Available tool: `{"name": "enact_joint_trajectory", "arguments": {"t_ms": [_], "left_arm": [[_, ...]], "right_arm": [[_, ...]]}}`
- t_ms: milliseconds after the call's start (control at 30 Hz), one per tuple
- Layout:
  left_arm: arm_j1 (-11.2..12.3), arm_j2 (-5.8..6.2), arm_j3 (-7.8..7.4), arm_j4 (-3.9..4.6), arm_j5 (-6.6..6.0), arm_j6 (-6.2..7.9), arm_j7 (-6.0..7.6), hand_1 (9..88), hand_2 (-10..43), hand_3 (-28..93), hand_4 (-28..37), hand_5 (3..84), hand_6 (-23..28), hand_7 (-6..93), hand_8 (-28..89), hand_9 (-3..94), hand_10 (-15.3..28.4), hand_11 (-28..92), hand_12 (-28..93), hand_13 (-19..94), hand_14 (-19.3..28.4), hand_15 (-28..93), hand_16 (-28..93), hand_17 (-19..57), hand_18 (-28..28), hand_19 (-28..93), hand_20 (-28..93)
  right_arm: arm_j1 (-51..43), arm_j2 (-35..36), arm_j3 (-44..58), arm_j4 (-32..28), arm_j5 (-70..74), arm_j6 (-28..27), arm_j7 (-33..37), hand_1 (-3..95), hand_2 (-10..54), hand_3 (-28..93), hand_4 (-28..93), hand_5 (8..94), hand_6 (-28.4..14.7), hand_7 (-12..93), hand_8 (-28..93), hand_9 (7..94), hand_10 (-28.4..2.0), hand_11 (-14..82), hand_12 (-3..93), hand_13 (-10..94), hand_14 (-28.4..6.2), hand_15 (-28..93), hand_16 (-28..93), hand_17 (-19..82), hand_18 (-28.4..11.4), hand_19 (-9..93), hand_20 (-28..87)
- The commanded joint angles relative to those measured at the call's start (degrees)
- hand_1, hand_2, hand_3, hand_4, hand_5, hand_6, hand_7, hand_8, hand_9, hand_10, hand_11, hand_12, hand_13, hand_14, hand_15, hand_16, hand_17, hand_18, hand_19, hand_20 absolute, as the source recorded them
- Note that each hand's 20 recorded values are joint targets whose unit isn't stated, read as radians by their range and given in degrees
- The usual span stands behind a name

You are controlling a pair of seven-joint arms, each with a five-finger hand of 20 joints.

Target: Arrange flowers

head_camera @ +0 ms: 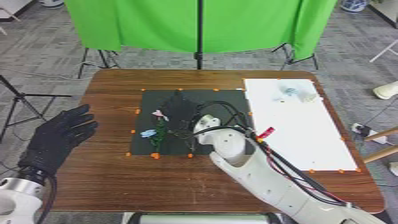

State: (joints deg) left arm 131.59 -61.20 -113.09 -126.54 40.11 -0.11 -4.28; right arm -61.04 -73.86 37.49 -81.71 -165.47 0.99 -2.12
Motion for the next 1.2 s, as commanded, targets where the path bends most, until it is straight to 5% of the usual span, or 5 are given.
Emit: {"name": "enact_joint_trajectory", "arguments": {"t_ms": [33, 833, 1200], "left_arm": [[0.37, 0.1, 0.39, 0.47, 0.02, -0.23, -0.51, 26.0, 2.9, 71, -28.3, 35.6, 4.4, 25.2, -13, 28.5, 13.0, 34, 14, 22, 14.7, 50, -5, -8.3, 21.0, 50, 6], [0.8, -0.19, 0.12, 0.37, 0.02, -0.04, -0.14, 26.0, 3.0, 71, -28.3, 35.7, 4.4, 25.1, -13, 28.5, 13.0, 34, 14, 22, 14.7, 50, -5, -8.3, 21.0, 50, 6], [1.14, -0.37, -0.15, 0.23, 0.04, 0.05, -0.16, 26.0, 3.0, 71, -28.3, 35.7, 4.5, 25.1, -13, 28.5, 13.0, 34, 14, 22, 14.8, 50, -5, -8.4, 21.0, 50, 6]], "right_arm": [[1.37, -1.08, 0.33, 1.22, -2.81, 0.75, 0.89, 45.0, -9.5, 86, -28, 75.1, 1.2, 44, -13, 90.9, -2.3, 18.5, 43.9, 81, -1.0, 58, 30, 32, -16.5, 80, 39], [1.67, -1.34, 2.41, 0.73, -6.62, -5.82, -0.89, 40.7, -9.5, 81, -28, 68.3, 2.5, 47, -16, 83.4, -1.6, 15.5, 45.1, 72, -0.6, 58, 35, 26, -16.2, 75, 41], [1.69, -1.27, 3.16, -0.71, -7.23, -9.68, -1.38, 36.0, -9.5, 83, -28, 65.6, 2.3, 43, -15, 75.8, -3.2, 23.4, 38.7, 67, -2.0, 63, 27, 23, -16.5, 73, 43]]}}
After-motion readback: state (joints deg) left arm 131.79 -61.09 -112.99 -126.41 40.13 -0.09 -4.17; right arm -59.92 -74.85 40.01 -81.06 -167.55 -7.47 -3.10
